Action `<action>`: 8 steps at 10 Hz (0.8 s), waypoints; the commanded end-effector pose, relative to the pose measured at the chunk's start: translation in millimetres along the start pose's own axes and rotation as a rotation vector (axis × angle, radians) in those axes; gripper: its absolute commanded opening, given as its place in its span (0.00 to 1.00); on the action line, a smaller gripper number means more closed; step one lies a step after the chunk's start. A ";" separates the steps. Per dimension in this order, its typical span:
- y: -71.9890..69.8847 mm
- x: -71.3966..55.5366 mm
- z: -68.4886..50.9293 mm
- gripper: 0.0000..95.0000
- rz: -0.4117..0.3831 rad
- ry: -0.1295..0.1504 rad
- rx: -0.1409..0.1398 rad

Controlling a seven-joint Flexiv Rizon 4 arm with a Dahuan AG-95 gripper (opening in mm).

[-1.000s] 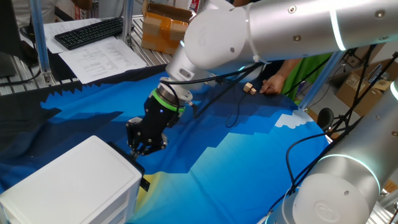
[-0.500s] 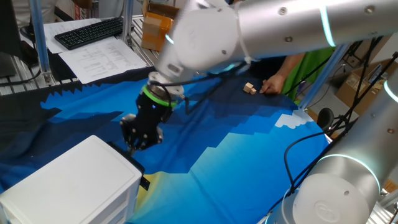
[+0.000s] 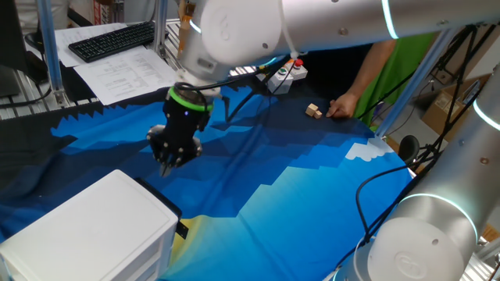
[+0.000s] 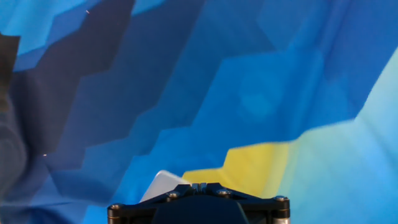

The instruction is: Put things in the drawer

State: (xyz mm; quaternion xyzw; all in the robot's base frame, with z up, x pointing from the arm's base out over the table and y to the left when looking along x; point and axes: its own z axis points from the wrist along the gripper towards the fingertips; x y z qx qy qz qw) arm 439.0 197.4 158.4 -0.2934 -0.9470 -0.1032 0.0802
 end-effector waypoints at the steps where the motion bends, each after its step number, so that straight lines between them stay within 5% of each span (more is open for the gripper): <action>1: -31.5 -41.3 -26.6 0.00 -0.135 -0.007 0.027; 8: -48.4 -57.7 -43.6 0.00 -0.132 -0.029 0.066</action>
